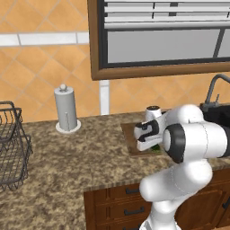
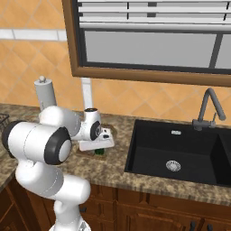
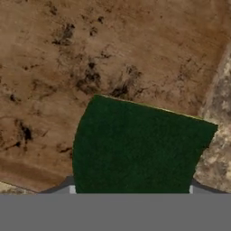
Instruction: Pick up the sponge from the counter and clean the cutting board by briefly scrubbing or pressing down on the cutting board. Once finished, release the sponge.
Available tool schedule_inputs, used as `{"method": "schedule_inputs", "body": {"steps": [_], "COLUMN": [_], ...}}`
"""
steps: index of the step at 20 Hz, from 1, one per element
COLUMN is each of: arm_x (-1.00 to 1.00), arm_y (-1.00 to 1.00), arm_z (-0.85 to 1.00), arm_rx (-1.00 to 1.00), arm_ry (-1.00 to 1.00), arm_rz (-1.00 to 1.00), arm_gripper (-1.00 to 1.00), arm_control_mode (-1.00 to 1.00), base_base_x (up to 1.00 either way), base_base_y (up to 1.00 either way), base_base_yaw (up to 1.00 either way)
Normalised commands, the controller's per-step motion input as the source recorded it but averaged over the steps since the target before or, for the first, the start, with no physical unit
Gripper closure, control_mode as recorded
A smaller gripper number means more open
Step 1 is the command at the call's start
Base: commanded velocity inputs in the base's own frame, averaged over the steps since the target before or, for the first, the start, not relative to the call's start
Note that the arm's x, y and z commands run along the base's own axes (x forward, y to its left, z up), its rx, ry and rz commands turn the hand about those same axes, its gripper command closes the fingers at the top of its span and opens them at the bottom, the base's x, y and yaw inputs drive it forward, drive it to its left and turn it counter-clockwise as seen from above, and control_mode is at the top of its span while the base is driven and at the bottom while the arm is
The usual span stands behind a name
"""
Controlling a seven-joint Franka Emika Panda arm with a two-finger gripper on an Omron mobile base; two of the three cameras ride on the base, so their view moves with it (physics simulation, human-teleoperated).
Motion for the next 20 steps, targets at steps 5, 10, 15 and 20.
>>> {"method": "schedule_inputs", "body": {"steps": [5, 10, 15, 20], "arm_x": [0.69, 0.88, 0.40, -0.63], "arm_y": [0.36, 0.04, 0.29, 0.66], "arm_z": [-0.10, -0.61, -0.09, -0.36], "arm_rx": [0.00, 0.00, 0.00, -0.04], "arm_ry": [-0.02, 0.00, -0.05, -0.11], "arm_rz": [-0.06, -0.01, -0.02, -0.01], "arm_gripper": [1.00, 1.00, 1.00, 1.00], "arm_control_mode": [-1.00, -1.00, -1.00, -1.00], "base_base_x": [0.00, 0.00, 0.00, 0.00], "base_base_y": [0.00, 0.00, 0.00, 0.00], "base_base_yaw": [0.00, 0.00, 0.00, 0.00]}}
